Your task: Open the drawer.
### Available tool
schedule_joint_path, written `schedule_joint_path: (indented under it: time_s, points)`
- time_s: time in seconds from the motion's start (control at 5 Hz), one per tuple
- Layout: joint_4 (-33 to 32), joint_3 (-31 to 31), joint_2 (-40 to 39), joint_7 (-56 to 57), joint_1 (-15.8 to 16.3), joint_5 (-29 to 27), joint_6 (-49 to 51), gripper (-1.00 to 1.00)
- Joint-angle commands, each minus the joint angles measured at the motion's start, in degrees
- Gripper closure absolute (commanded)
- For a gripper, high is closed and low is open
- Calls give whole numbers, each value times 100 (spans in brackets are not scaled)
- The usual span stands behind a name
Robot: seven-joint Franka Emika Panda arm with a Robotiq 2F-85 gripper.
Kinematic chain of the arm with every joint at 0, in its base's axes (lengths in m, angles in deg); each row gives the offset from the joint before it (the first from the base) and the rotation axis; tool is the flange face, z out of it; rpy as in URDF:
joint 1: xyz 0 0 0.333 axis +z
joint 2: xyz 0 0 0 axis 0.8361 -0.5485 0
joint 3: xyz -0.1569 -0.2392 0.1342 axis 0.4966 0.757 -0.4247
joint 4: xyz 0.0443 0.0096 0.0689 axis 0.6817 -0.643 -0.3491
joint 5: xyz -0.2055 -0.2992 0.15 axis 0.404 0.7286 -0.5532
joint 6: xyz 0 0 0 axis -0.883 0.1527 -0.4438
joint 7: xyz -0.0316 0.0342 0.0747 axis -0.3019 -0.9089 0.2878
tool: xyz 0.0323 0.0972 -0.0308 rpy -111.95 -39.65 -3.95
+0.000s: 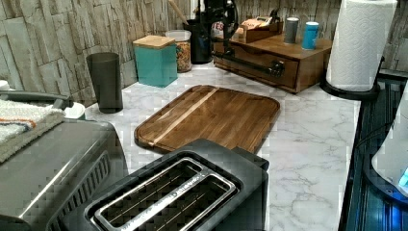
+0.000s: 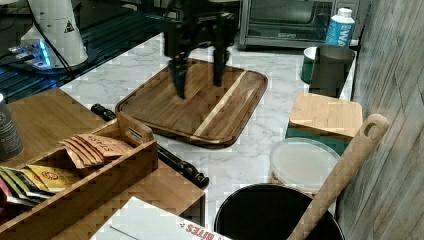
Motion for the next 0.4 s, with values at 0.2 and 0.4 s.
schedule_joint_path:
  time_s: [0.2,0.4]
  points:
    - [73,112,160,276,-130,315,-453,-100]
    - [-110,47,65,142,-130,315,-760,-100]
